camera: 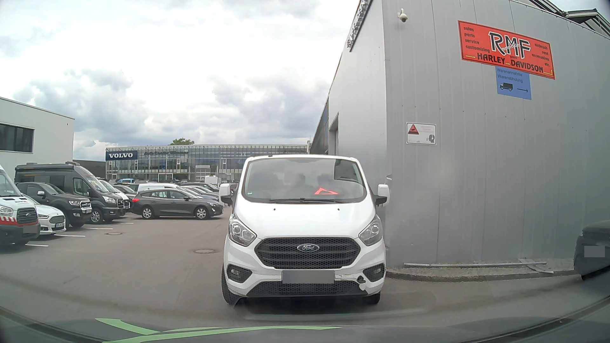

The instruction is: Follow the waypoints while adhering to traffic rules and regulations

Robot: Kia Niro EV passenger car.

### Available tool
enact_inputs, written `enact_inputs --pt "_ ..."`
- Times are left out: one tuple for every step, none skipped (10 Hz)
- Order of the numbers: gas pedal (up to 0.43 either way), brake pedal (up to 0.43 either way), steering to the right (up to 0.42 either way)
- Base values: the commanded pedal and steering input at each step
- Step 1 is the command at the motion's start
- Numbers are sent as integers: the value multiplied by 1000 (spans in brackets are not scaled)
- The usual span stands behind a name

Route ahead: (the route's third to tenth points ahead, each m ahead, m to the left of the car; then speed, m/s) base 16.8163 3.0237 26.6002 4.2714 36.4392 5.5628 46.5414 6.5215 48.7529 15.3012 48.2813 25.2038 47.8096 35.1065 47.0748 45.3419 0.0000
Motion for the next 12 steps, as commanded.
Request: enact_inputs --pt "0 476 -462" --pt "0 470 -462" --pt "0 470 -462" --pt "0 470 -462" --pt "0 470 -462" --pt "0 470 -463" --pt "0 470 -462" --pt "0 470 -462" --pt "0 470 -462" --pt "0 470 -462" --pt "0 476 -462" --pt "0 476 -463"
